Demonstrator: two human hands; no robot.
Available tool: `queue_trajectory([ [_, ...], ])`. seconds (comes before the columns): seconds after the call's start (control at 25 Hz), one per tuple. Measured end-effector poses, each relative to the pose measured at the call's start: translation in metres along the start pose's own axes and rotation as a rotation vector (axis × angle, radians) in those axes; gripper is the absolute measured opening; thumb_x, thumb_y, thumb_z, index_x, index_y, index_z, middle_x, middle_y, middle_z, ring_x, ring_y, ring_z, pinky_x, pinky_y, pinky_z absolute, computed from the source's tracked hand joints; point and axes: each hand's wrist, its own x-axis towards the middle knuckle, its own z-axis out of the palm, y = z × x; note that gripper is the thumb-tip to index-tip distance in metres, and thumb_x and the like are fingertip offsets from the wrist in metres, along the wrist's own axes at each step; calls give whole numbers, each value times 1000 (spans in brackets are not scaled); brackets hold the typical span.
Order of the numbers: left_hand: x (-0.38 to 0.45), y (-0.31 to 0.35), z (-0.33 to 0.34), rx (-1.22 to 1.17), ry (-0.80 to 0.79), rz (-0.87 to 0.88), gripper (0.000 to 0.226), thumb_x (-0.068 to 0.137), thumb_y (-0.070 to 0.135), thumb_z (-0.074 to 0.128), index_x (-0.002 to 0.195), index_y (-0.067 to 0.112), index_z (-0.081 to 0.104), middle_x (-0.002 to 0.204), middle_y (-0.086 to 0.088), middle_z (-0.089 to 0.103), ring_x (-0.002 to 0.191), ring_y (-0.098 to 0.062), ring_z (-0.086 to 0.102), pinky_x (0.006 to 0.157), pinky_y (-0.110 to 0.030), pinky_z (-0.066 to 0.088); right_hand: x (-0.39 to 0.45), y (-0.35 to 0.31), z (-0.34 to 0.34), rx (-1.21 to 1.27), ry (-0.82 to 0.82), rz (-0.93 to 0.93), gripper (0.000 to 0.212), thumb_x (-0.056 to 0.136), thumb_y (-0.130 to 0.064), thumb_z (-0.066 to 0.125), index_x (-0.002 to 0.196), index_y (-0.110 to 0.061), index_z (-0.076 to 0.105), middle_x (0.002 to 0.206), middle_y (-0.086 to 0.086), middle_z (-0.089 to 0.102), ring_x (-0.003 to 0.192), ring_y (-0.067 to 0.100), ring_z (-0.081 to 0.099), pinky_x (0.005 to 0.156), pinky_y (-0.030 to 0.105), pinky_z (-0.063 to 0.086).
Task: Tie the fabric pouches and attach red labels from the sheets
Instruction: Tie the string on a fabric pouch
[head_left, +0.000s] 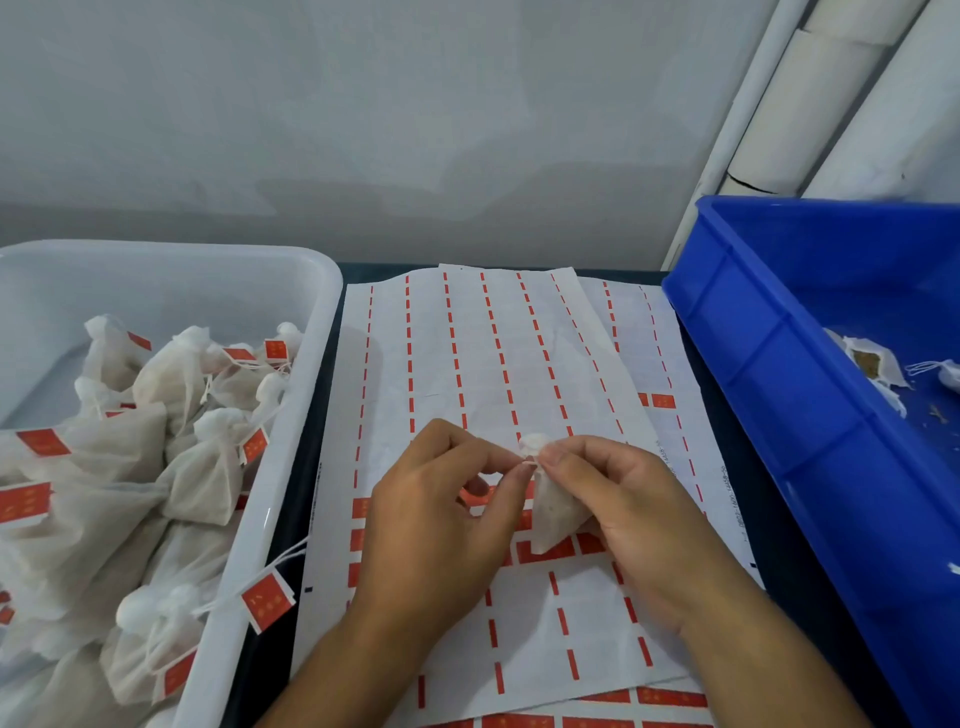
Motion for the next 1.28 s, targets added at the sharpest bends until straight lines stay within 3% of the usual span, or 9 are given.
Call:
queue_trajectory([
  [0.08, 0, 1, 0, 24, -29, -63, 19, 89, 36, 72, 77, 44, 59, 90, 26, 56, 95, 5, 58, 67, -5, 49, 1, -2, -1, -163, 46, -79, 20, 91, -64, 53, 96, -51, 68, 94, -27, 70, 96, -11, 63, 67, 11, 52],
  [0.2, 1, 1, -1, -60, -167, -207, 17, 95, 32, 60, 78, 36, 58, 83, 21, 58, 88, 3, 59, 65, -8, 49, 2, 1, 0, -252, 89, -219, 31, 90, -64, 47, 93, -39, 65, 93, -25, 68, 97, -5, 64, 72, 9, 53],
  [0.36, 8, 3, -6, -351, -375, -559, 32, 105, 24, 45, 75, 22, 57, 62, 9, 56, 56, -8, 53, 56, -20, 44, 0, 4, 1, -262, 78, -373, 26, 99, -60, 48, 97, -38, 62, 91, -22, 69, 92, 2, 69, 74, 14, 56],
  [0.52, 11, 8, -13, -876, -414, -785, 26, 88, 21, 50, 63, 18, 56, 65, -4, 46, 52, -13, 38, 53, -29, 38, -2, -1, 2, -293, 91, -455, 27, 98, -64, 45, 101, -40, 59, 95, -23, 68, 95, 4, 68, 75, 16, 56],
  [0.72, 16, 7, -23, -1373, -285, -824, 13, 76, 16, 50, 63, 16, 53, 68, -2, 44, 50, -10, 30, 43, -21, 30, -2, -5, -2, -466, 14, -509, 35, 95, -69, 46, 128, -75, 35, 104, -45, 55, 108, -9, 57, 83, 1, 44],
  [0.88, 15, 5, -20, -1327, -189, -773, 17, 82, 15, 48, 68, 14, 58, 69, -3, 48, 53, -10, 39, 46, -21, 35, 1, -2, -4, -627, -13, -481, 41, 89, -77, 35, 129, -78, 28, 113, -45, 46, 110, -22, 48, 78, -2, 36],
  [1.04, 14, -2, -11, -933, -88, -739, 26, 92, 28, 51, 85, 20, 74, 83, 4, 74, 75, -15, 72, 57, -19, 53, 0, 3, -5, -616, -27, -408, 33, 86, -84, 38, 118, -81, 36, 109, -54, 48, 110, -31, 43, 76, 1, 37],
  [1.16, 14, -3, -8, -796, -158, -619, 31, 87, 45, 45, 85, 49, 75, 110, 14, 77, 102, -8, 74, 71, -21, 57, 0, -4, -11, -450, 112, -308, 28, 87, -76, 45, 113, -68, 47, 103, -37, 61, 99, -14, 61, 65, 5, 53],
  [1.28, 14, 1, -12, -718, -113, -600, 27, 88, 51, 47, 86, 38, 70, 104, 11, 78, 92, -11, 77, 60, -19, 58, -4, -16, -16, -332, 281, -302, 20, 89, -65, 52, 102, -50, 55, 98, -28, 65, 90, 0, 68, 74, 17, 59],
])
